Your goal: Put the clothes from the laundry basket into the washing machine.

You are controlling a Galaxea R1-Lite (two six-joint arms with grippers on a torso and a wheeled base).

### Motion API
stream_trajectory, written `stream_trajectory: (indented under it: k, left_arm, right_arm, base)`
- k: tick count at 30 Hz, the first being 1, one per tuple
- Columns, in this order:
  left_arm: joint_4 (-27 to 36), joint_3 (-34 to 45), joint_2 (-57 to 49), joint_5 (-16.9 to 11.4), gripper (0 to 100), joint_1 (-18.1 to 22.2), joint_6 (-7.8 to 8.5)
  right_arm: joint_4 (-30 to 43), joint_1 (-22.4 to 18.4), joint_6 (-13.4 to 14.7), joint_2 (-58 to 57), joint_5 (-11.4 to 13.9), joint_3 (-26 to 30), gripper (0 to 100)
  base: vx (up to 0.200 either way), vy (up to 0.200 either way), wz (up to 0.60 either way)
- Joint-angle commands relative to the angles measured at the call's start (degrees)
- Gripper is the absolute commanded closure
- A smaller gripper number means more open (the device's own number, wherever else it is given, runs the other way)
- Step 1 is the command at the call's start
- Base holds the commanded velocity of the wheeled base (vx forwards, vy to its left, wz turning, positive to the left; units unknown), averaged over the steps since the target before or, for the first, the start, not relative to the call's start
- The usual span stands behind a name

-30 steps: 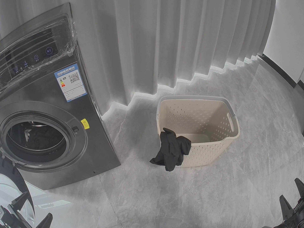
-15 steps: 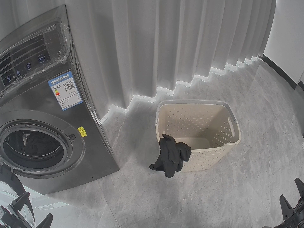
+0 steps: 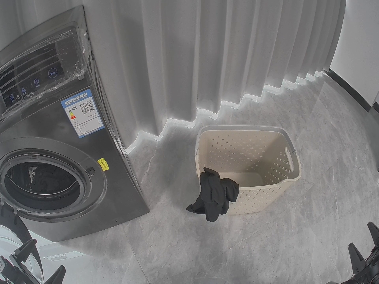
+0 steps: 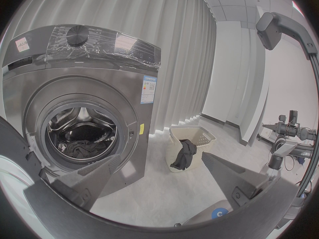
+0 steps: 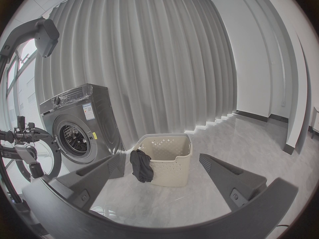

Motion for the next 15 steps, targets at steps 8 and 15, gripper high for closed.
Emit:
stream_trajectory:
  k: [8, 15]
  left_arm:
    - [0.0, 0.8, 0.1, -0.1, 0, 0.0, -0.58]
    - [0.0, 0.8, 0.1, -0.3, 0, 0.0, -1.55]
  right_arm:
    - [-0.1, 0.0, 0.1, -0.9, 0.0, 1.0, 0]
    - [-0.1, 0.0, 0.9, -0.9, -0.2, 1.0, 0]
  base:
    - [0.0, 0.0, 0.0]
    - [0.171, 0.0, 0.0]
